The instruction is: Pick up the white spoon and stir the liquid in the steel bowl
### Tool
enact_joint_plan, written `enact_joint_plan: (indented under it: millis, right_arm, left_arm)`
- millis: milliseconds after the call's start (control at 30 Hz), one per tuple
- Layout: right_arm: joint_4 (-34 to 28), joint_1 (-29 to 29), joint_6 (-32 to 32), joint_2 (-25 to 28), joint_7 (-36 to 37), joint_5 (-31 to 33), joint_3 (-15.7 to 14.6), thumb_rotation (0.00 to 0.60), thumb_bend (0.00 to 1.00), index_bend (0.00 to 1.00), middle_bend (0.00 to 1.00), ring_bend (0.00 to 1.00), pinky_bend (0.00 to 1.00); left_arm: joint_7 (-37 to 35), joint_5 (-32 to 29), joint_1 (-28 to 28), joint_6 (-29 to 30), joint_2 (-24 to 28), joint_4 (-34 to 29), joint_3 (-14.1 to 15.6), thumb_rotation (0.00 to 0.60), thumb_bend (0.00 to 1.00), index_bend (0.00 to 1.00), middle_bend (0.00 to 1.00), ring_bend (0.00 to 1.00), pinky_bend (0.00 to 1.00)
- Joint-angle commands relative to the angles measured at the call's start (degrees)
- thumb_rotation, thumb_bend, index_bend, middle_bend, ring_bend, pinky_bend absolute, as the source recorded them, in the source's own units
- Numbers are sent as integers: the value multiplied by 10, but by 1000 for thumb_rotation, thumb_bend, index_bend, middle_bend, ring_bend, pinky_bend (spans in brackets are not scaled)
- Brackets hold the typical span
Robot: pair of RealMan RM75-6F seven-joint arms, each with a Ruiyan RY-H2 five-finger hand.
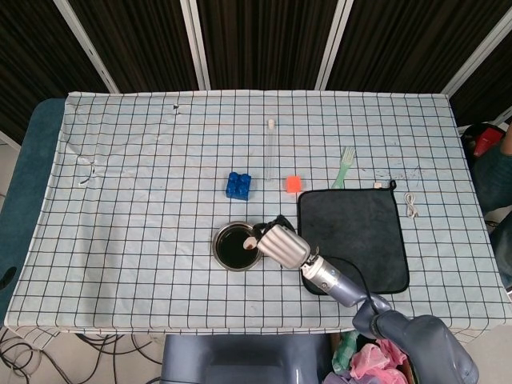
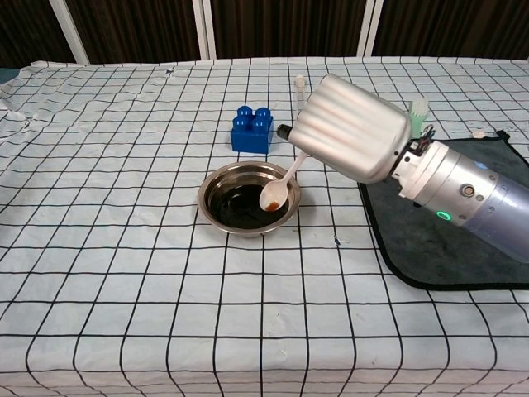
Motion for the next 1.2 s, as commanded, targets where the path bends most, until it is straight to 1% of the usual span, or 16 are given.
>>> enact_joint_plan:
  millis: [33,567,867,1200]
  right_arm:
    - [-20,-8,-1,8,-3,1,-4,600,390,706,909,1000,1000]
    - [-107,-25,-1,38,-35,-15,-15,600,390,715,910,1000,1000]
    - [-134,-20,-13,30,-43,-21,-8,600,395,724,910,1000,1000]
    - [-129,-6,-27,6,-34,-15,15,600,397,724,910,1000,1000]
  left_arm:
    - [1,2,-1,-1,0,0,1,600,192,105,5,0,0]
    - [0,3,-1,-2,0,1,2,600,193,105,5,0,0]
    - [-4,4,0,-1,2,0,2,600,192,105,5,0,0]
    - [-8,2,0,-2,4,1,1,600,192,105,5,0,0]
